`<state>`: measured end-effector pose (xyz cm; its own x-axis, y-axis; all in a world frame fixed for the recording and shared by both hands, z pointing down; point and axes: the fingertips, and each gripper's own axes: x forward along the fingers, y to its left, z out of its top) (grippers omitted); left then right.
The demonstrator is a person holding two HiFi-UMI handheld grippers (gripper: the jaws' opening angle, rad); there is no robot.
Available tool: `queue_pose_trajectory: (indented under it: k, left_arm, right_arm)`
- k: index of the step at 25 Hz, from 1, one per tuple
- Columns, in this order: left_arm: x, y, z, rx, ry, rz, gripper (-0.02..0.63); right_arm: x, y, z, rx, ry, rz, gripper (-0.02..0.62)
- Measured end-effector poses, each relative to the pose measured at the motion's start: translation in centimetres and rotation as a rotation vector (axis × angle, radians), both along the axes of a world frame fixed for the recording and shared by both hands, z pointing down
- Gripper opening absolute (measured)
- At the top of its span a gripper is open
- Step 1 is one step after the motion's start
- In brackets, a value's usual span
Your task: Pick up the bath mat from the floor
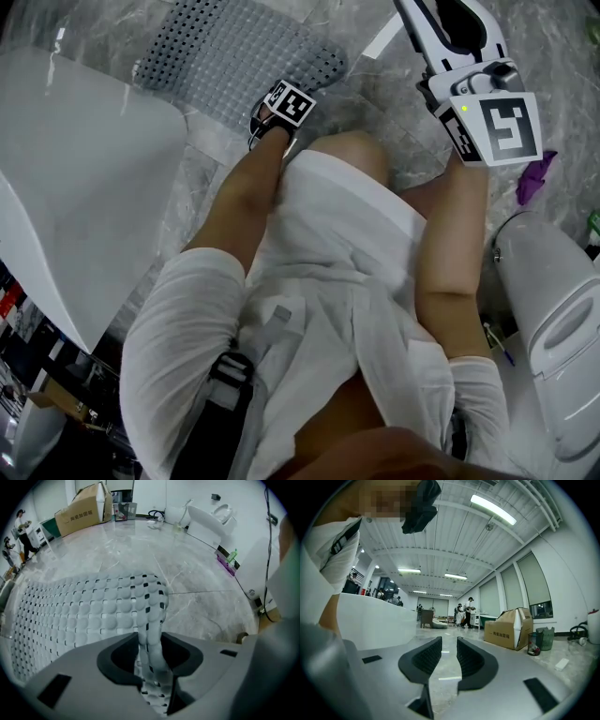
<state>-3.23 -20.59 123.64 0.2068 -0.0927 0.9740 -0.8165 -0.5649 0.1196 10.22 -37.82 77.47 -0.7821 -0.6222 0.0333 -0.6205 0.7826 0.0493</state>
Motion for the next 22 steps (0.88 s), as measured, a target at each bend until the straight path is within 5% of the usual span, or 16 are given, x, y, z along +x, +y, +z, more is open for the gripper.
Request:
queue_pose_trajectory:
  k: [4, 8, 10, 22]
  left_arm:
    - [-0.6, -0.5, -0.8, -0.022, 0.033, -0.052, 0.12]
    - [-0.7, -2.7, -2.9, 0.063, 0.075, -0.065, 0.084]
    - [-1.4, -2.2, -3.4, 0.017, 0.091, -0.105, 0.066]
    - [-5.5, -4.2, -9.7, 0.023, 0.108, -0.219, 0.052]
  right_arm:
    - [-0.4, -0.2, -0.4, 0.0, -0.019, 0.002, 0.118]
    - [-0.9, -0.4, -0.1, -0.007, -0.022, 0.003, 0.118]
    - [-1.0, -0.5, 0.0, -0.008, -0.024, 0.003, 0.117]
    - [-4.0, -1.0, 0.0, -0.013, -0.079, -0.032, 0.106]
